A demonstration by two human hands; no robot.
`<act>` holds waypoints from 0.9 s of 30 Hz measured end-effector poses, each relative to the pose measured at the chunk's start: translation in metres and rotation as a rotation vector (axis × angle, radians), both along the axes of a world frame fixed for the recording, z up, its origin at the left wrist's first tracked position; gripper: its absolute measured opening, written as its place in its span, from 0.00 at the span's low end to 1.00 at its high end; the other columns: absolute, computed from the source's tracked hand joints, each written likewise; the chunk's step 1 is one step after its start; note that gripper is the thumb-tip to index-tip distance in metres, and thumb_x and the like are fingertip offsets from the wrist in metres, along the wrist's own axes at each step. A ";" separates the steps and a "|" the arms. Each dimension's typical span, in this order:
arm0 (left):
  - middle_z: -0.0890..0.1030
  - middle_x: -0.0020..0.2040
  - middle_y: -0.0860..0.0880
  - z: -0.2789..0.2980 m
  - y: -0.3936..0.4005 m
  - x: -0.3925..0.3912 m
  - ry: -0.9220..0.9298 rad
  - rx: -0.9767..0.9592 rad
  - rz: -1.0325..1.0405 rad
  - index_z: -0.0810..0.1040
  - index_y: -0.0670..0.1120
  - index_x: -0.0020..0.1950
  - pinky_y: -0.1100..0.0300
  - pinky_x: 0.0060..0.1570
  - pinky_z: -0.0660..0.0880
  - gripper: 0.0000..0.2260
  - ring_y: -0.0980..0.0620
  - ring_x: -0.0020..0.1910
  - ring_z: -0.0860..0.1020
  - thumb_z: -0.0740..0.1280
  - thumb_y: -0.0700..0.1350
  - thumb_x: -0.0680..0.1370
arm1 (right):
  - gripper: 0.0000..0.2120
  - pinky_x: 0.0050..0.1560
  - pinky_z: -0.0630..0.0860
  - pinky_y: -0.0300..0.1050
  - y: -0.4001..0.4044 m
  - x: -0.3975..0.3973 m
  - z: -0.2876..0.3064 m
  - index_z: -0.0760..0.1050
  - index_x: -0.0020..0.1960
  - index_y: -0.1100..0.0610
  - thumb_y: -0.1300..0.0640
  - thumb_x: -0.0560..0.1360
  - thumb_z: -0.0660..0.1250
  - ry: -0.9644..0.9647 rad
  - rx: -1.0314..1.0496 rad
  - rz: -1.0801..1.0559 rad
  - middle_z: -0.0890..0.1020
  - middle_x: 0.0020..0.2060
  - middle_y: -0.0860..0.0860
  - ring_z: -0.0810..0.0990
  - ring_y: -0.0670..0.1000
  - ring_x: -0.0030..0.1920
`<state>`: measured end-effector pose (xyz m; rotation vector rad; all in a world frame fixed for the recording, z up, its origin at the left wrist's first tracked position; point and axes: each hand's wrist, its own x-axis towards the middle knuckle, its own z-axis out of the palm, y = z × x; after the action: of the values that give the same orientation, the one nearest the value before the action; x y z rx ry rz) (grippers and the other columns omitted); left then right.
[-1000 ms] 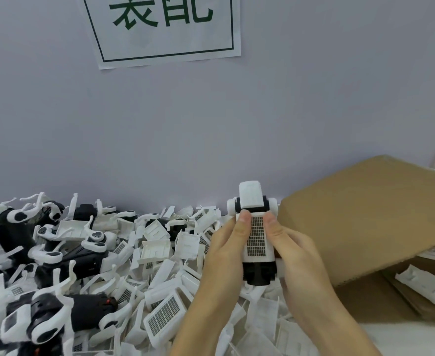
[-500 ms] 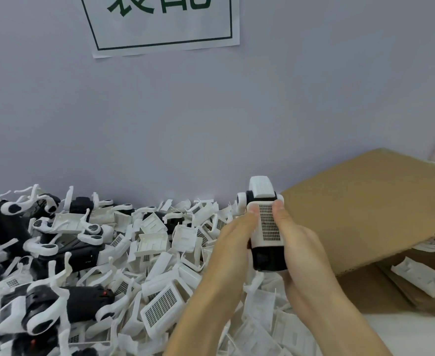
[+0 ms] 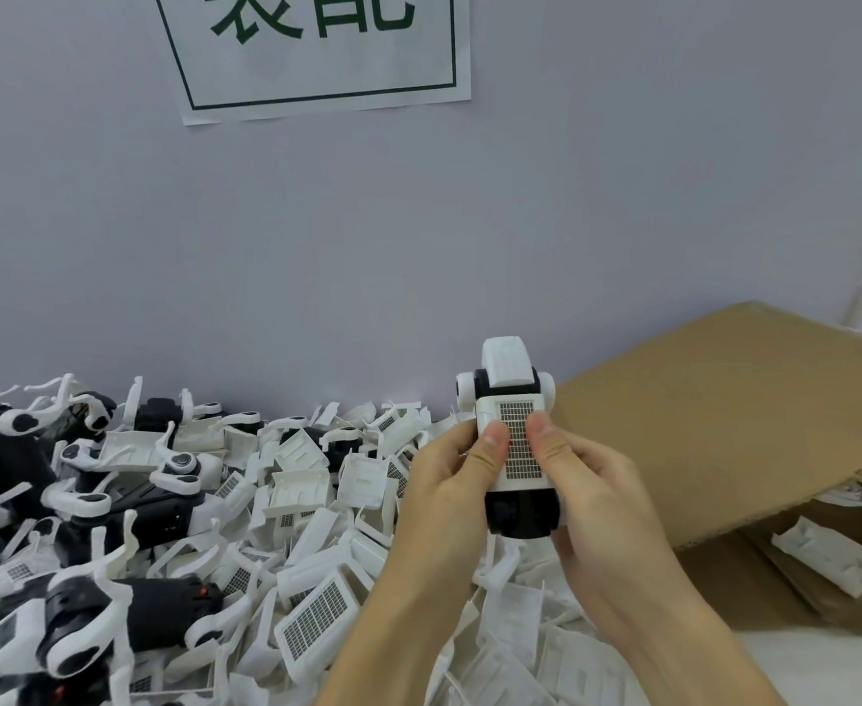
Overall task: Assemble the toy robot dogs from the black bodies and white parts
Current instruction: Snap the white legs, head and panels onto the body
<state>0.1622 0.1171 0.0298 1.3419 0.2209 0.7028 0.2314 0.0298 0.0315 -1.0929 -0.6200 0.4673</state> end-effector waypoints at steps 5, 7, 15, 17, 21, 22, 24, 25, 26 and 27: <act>0.85 0.56 0.39 -0.002 0.013 -0.009 0.009 0.014 -0.167 0.80 0.40 0.64 0.49 0.56 0.80 0.18 0.41 0.57 0.83 0.68 0.44 0.76 | 0.18 0.48 0.83 0.46 -0.002 0.002 0.002 0.86 0.52 0.53 0.44 0.77 0.63 0.001 -0.030 0.079 0.87 0.49 0.57 0.87 0.56 0.53; 0.85 0.57 0.39 -0.002 0.011 -0.010 0.010 0.029 -0.158 0.79 0.42 0.66 0.43 0.61 0.78 0.20 0.40 0.58 0.83 0.67 0.43 0.75 | 0.19 0.47 0.83 0.44 -0.004 0.003 0.002 0.86 0.55 0.56 0.45 0.77 0.63 0.017 -0.012 0.114 0.87 0.51 0.59 0.86 0.57 0.54; 0.88 0.46 0.47 0.004 -0.004 -0.006 0.037 0.148 -0.025 0.83 0.54 0.55 0.63 0.42 0.81 0.15 0.50 0.46 0.87 0.68 0.33 0.80 | 0.19 0.41 0.83 0.45 -0.003 0.003 0.000 0.87 0.50 0.58 0.47 0.75 0.63 0.119 0.072 0.059 0.86 0.47 0.63 0.87 0.60 0.49; 0.88 0.44 0.46 0.008 -0.010 -0.004 0.052 0.197 0.020 0.83 0.56 0.53 0.61 0.42 0.82 0.15 0.49 0.44 0.87 0.72 0.35 0.78 | 0.18 0.38 0.82 0.42 -0.002 0.003 0.000 0.87 0.49 0.58 0.48 0.77 0.62 0.186 0.088 0.037 0.87 0.46 0.63 0.88 0.57 0.47; 0.87 0.43 0.46 0.009 -0.015 0.000 0.069 0.305 0.064 0.82 0.56 0.57 0.56 0.44 0.84 0.16 0.47 0.42 0.86 0.76 0.38 0.75 | 0.18 0.36 0.82 0.42 -0.002 0.006 -0.003 0.87 0.48 0.58 0.51 0.81 0.61 0.249 0.075 0.002 0.87 0.46 0.61 0.88 0.54 0.44; 0.87 0.44 0.46 0.010 -0.015 0.000 0.079 0.325 0.055 0.82 0.55 0.58 0.57 0.44 0.84 0.16 0.47 0.42 0.86 0.76 0.38 0.75 | 0.18 0.36 0.82 0.43 -0.002 0.007 -0.004 0.87 0.48 0.58 0.51 0.82 0.61 0.259 0.071 0.001 0.87 0.46 0.62 0.88 0.55 0.43; 0.87 0.45 0.47 0.012 -0.014 -0.002 0.093 0.351 0.028 0.81 0.55 0.59 0.57 0.45 0.84 0.16 0.47 0.44 0.86 0.74 0.37 0.77 | 0.18 0.37 0.82 0.45 -0.003 0.009 -0.006 0.87 0.49 0.59 0.51 0.82 0.61 0.251 0.056 -0.027 0.87 0.45 0.62 0.88 0.56 0.43; 0.87 0.46 0.47 0.012 -0.013 -0.002 0.099 0.363 0.027 0.81 0.55 0.59 0.58 0.45 0.84 0.16 0.48 0.45 0.86 0.72 0.36 0.78 | 0.18 0.39 0.82 0.47 -0.002 0.011 -0.008 0.87 0.50 0.59 0.50 0.82 0.62 0.230 0.048 -0.052 0.87 0.45 0.61 0.88 0.56 0.44; 0.87 0.47 0.48 0.012 -0.013 -0.002 0.103 0.359 0.033 0.81 0.54 0.59 0.58 0.45 0.83 0.15 0.48 0.46 0.86 0.71 0.36 0.78 | 0.17 0.43 0.82 0.50 -0.002 0.011 -0.010 0.86 0.51 0.59 0.50 0.82 0.63 0.194 0.033 -0.085 0.87 0.46 0.60 0.87 0.56 0.46; 0.87 0.48 0.48 0.011 -0.012 -0.001 0.101 0.326 0.046 0.81 0.52 0.61 0.59 0.46 0.83 0.14 0.49 0.47 0.87 0.70 0.36 0.79 | 0.15 0.47 0.83 0.52 -0.001 0.011 -0.011 0.86 0.52 0.58 0.51 0.81 0.64 0.139 0.011 -0.126 0.87 0.46 0.58 0.87 0.56 0.47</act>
<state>0.1608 0.1052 0.0406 1.6899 0.2255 0.7314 0.2426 0.0285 0.0208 -1.0723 -0.4289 0.4260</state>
